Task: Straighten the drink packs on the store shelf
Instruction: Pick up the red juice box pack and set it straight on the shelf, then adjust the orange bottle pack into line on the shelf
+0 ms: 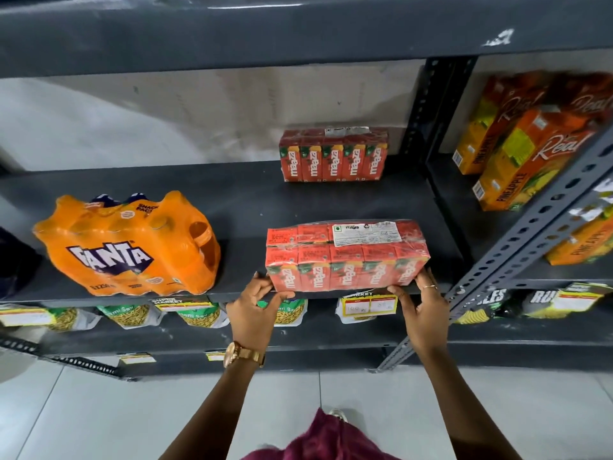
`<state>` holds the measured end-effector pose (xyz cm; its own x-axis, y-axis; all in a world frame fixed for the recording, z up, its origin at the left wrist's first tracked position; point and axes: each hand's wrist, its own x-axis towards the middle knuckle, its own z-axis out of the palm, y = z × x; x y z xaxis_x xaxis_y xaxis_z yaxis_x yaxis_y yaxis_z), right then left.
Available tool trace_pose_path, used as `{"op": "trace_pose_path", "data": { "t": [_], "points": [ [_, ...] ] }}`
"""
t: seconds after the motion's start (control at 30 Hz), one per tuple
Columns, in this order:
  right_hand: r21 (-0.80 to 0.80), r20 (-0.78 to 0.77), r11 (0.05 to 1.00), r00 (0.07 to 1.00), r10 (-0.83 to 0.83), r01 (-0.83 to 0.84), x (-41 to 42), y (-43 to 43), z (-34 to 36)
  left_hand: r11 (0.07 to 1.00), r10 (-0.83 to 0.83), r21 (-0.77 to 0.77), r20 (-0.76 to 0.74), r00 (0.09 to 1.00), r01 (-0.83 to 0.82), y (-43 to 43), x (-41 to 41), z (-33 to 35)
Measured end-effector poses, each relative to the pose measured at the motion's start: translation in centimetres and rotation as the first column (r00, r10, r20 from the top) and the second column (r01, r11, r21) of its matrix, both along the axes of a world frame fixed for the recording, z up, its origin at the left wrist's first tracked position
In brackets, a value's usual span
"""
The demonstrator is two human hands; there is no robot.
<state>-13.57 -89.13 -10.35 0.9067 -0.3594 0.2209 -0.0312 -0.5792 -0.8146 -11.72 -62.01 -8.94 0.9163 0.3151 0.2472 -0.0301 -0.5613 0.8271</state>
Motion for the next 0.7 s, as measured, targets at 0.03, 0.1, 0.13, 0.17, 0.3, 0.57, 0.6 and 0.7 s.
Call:
{"op": "trace_pose_path", "data": {
  "t": [0.03,0.1,0.13,0.17,0.3,0.57,0.6,0.7],
  "points": [
    [0.046,0.02,0.999,1.0,-0.012,0.011,-0.2,0.3,0.3,1.0,-0.01,0.015,0.003,1.0,0.01,-0.1,-0.1,0.1],
    [0.216,0.121,0.973,0.987,-0.109,0.081,-1.1,1.9,1.1,0.997,-0.067,0.037,0.001,0.998,0.067,0.3,-0.8,0.2],
    [0.271,0.205,0.956,0.963,-0.174,0.115,-2.0,2.9,1.4,0.992,-0.112,0.054,0.02,0.994,0.11,0.7,-1.4,0.2],
    [0.259,0.309,0.957,0.928,-0.207,0.127,-2.9,4.3,1.6,0.984,-0.153,0.107,0.092,0.984,0.143,1.7,-1.9,0.4],
    [0.123,0.43,0.97,0.892,0.138,-0.209,-5.8,12.4,2.5,0.902,-0.227,0.43,0.551,0.803,-0.04,9.0,-2.8,0.9],
    [0.098,-0.007,0.932,0.936,0.351,-0.349,2.0,31.5,2.9,0.999,-0.006,0.052,0.087,0.996,0.002,29.1,1.5,2.1],
    [0.033,-0.024,0.945,0.945,0.326,-0.325,2.6,32.4,2.6,0.996,-0.073,0.044,-0.009,0.997,0.073,30.4,2.4,2.2],
    [-0.111,-0.048,0.966,0.972,0.231,-0.235,3.1,33.7,1.8,0.952,-0.246,0.143,-0.163,0.955,0.27,32.5,4.2,2.0]
  ]
}}
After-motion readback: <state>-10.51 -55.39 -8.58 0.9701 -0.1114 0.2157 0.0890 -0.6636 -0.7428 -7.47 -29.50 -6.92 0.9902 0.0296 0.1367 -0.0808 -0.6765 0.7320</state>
